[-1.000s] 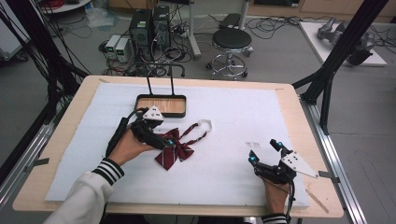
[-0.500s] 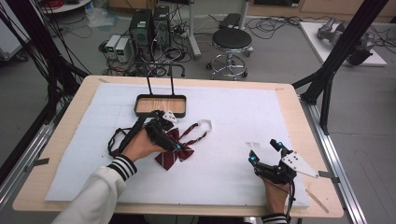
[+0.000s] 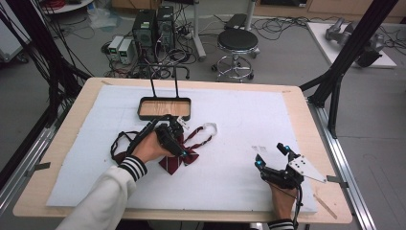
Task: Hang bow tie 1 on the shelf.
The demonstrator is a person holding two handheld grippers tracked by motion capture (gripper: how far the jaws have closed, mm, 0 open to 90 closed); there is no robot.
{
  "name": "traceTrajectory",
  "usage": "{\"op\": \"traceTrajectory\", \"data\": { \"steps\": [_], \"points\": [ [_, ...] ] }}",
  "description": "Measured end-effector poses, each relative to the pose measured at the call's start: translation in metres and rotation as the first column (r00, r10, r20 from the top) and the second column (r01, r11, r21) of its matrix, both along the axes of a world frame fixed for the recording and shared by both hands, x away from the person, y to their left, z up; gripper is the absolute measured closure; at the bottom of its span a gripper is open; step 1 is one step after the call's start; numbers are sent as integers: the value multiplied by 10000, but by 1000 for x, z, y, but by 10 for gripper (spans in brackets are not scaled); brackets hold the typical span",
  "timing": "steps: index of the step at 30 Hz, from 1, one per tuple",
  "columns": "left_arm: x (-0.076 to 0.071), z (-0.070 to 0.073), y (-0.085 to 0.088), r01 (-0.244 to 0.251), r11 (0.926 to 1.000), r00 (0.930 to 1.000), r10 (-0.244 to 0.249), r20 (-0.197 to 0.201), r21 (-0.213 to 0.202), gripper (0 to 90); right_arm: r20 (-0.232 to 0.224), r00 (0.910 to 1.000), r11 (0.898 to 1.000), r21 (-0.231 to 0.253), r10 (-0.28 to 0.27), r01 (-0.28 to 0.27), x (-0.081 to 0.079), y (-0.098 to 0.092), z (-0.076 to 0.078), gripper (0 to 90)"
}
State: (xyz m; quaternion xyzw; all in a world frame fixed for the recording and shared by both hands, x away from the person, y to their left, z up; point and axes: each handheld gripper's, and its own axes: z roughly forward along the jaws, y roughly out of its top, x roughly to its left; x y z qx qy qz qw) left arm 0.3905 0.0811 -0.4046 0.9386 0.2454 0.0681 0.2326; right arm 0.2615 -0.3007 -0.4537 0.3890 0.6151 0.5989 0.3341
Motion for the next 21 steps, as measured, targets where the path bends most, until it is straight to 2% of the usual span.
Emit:
{"op": "traceTrajectory", "data": {
  "steps": [4,10,14,20,21],
  "points": [
    [1,-2,-3,-106,9998,9995,112,-283,196,270,-4,10000,10000,11,-2,2,0,0,0,69],
    [2,-3,-5,-74,9997,9988,86,-483,246,353,-17,10000,10000,3,0,0,0,0,0,69],
    [4,-5,-7,-53,9989,9983,79,-572,459,394,-18,10000,10000,1,4,-4,0,0,0,69],
    [7,-7,-7,-105,9992,9972,134,-731,391,435,-4,10000,10000,-48,-2,2,0,0,0,69],
    [7,-8,-7,-112,9991,9969,143,-772,403,463,5,10000,10000,-53,-10,10,0,0,0,69]
  ]
}}
